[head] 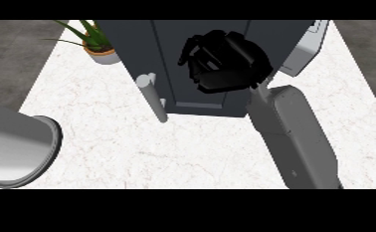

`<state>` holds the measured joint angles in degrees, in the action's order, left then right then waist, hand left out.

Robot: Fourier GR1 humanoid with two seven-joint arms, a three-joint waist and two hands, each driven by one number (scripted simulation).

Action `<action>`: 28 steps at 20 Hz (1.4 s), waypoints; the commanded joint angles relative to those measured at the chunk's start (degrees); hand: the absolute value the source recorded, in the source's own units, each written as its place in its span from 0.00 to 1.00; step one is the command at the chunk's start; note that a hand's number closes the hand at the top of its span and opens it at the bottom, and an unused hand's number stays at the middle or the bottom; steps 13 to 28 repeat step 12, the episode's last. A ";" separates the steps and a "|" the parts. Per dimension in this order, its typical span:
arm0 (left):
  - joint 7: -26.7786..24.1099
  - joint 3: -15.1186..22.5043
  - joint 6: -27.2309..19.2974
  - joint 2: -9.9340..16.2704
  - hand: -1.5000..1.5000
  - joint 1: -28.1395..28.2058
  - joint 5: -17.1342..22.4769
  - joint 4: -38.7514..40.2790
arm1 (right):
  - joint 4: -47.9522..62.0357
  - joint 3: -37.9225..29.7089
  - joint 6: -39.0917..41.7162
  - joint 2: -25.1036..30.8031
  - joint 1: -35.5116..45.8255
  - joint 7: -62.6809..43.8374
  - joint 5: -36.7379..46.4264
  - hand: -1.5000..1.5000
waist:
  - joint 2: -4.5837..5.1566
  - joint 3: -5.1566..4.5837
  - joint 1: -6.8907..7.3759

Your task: Pick up the bottled water, place it into the cabinet and close the cabinet

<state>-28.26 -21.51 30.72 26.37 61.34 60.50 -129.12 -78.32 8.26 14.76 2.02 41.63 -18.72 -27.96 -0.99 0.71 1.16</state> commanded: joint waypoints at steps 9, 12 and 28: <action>3.76 1.08 1.05 -2.50 0.00 -2.49 -0.53 -0.69 | 12.90 -1.87 2.24 -1.90 11.09 0.72 -4.22 1.00 | 1.49 -0.71 1.46; 5.39 -1.10 -0.98 -0.72 0.00 -3.33 2.09 -0.88 | 11.89 -0.30 1.62 -1.89 10.51 1.10 -4.94 1.00 | 1.47 -0.69 0.96; 5.39 -1.10 -0.98 -0.72 0.00 -3.33 2.09 -0.88 | 11.89 -0.30 1.62 -1.89 10.51 1.10 -4.94 1.00 | 1.47 -0.69 0.96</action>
